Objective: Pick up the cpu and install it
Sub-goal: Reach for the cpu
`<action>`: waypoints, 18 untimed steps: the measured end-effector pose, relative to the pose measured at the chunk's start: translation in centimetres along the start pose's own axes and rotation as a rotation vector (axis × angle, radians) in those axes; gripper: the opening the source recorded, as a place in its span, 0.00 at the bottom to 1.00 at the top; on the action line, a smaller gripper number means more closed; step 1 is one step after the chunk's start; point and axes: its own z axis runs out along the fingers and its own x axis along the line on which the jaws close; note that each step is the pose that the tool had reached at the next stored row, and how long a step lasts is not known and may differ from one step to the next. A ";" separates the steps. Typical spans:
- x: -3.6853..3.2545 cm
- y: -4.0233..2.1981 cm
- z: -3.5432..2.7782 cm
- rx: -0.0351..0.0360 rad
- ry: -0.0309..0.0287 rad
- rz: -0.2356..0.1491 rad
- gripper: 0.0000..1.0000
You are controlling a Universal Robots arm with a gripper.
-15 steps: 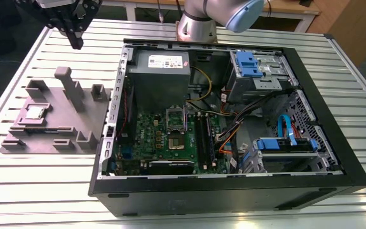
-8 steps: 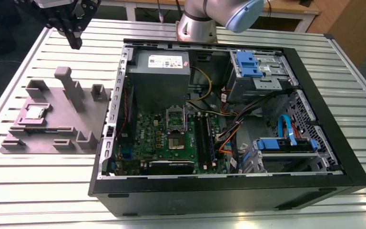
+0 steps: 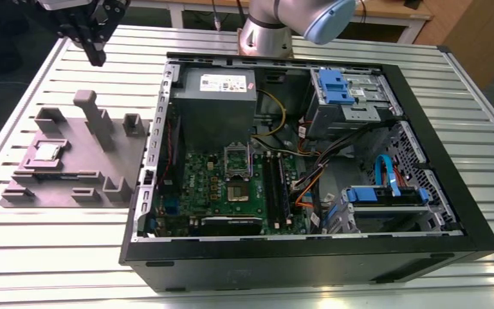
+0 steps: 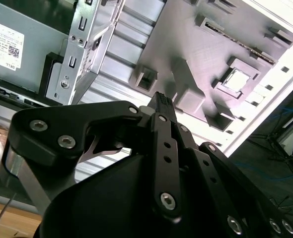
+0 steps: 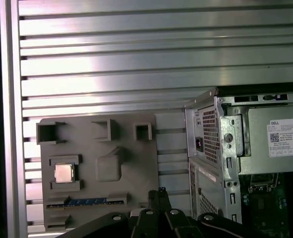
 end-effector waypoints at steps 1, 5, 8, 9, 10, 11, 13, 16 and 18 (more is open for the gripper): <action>0.07 -0.01 0.00 -0.0001 -0.0001 0.000 0.10; 0.34 -0.03 0.00 -0.0002 0.0000 0.000 0.10; 0.49 -0.04 0.00 -0.0003 -0.0001 0.000 0.10; 0.53 -0.04 0.00 -0.0003 0.0000 0.000 0.10; 0.57 -0.04 -0.01 -0.0002 0.0001 0.000 0.10; 0.60 -0.05 -0.01 -0.0003 0.0000 0.000 0.10; 0.69 -0.05 -0.01 -0.0003 0.0000 0.000 0.10; 0.80 -0.06 -0.01 -0.0003 0.0000 0.000 0.10; 0.87 -0.07 -0.01 -0.0003 -0.0001 0.000 0.10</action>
